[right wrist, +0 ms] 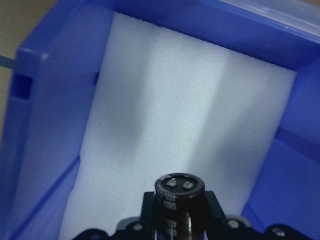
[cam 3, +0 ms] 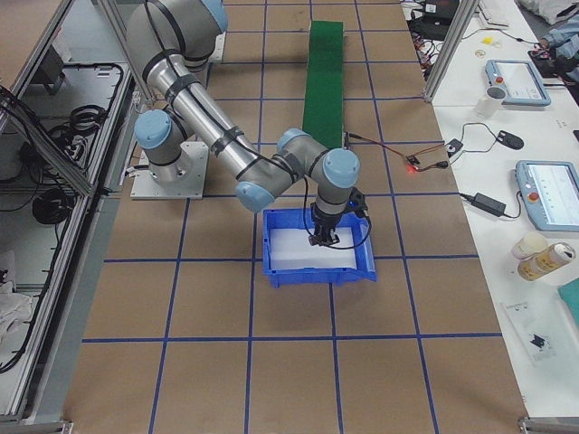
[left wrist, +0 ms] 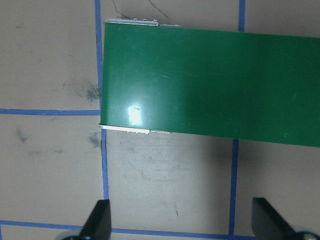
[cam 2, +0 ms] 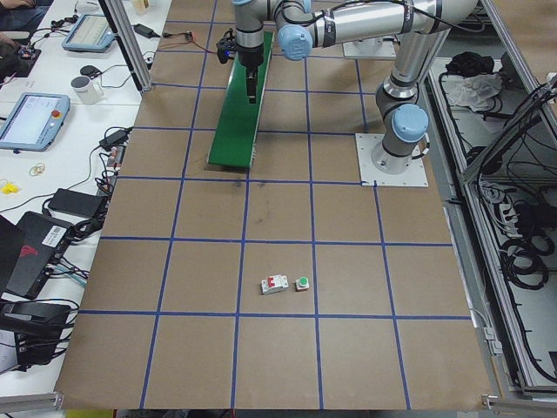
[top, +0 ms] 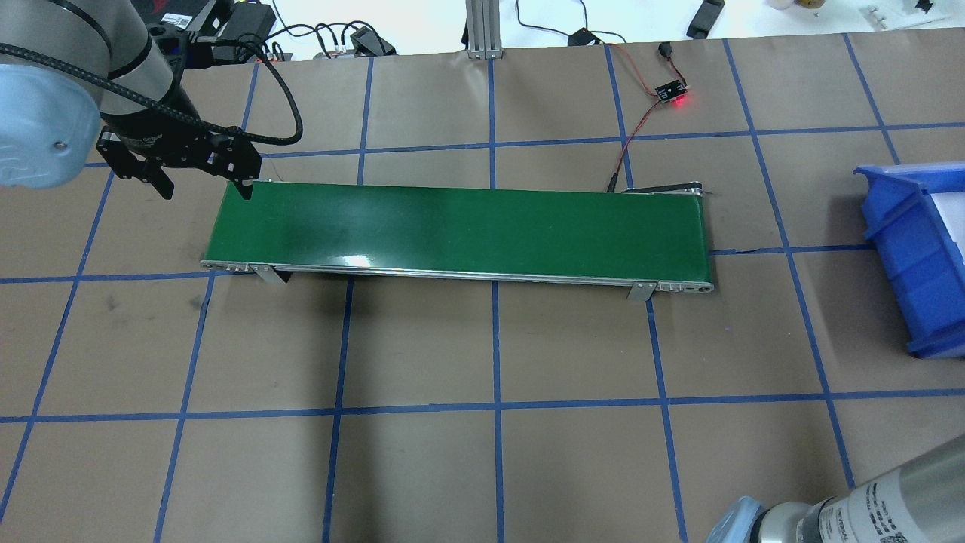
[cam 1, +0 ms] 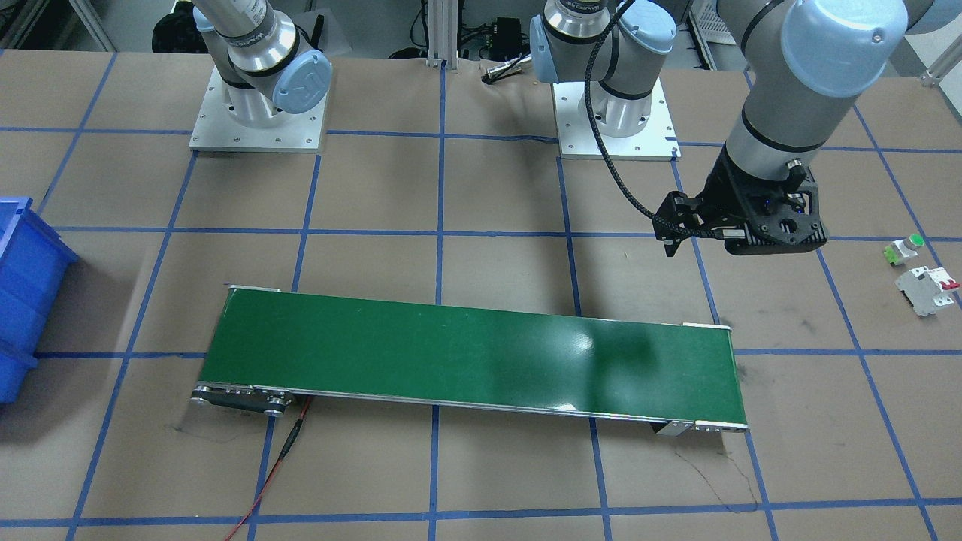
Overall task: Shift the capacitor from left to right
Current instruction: 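Carry the capacitor with the right gripper and drop it into the blue bin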
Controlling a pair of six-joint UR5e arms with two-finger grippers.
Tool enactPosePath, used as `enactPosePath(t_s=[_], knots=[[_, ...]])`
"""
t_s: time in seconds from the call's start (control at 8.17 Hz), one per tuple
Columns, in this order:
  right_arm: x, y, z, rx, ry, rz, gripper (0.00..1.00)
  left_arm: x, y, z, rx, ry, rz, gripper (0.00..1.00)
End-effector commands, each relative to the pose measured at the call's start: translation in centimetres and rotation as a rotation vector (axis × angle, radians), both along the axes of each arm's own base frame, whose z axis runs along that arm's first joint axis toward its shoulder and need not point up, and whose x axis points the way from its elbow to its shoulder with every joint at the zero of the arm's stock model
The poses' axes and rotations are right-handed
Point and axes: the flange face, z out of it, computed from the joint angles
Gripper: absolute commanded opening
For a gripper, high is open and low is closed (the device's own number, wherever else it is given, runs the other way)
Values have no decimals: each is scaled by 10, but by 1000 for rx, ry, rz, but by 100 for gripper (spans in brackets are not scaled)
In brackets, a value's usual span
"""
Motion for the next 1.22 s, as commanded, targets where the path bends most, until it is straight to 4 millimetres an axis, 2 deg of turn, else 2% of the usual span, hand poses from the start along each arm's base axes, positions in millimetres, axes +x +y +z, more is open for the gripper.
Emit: enactPosePath(t_s=[0.0,0.12,0.24,0.37,0.49,0.61,0.73,0.86,0.98,1.1], knots=[[-7,-7,-43,3,-42,-10,0,0,0,0,0,0,-4,100],[-7,-7,-42,2,-41,-16,58,0,0,0,1,0,-4,100],[-7,-6,-34,-4,-35,-18,100,0,0,0,1,0,-4,100],[-4,-3,-18,-15,-27,-14,100,0,0,0,1,1,-4,100],[9,2,18,-38,-9,-11,100,0,0,0,1,4,-5,100],[34,11,60,-44,-23,-3,100,0,0,0,1,4,-5,100],[77,15,102,-66,-53,-10,100,0,0,-1,3,3,-5,100],[129,26,144,-60,-61,-34,100,0,0,0,1,3,-5,100],[183,32,169,-38,-75,-109,100,0,0,0,1,3,-5,100],[244,34,185,-21,-76,-143,100,0,0,0,1,1,-5,100]])
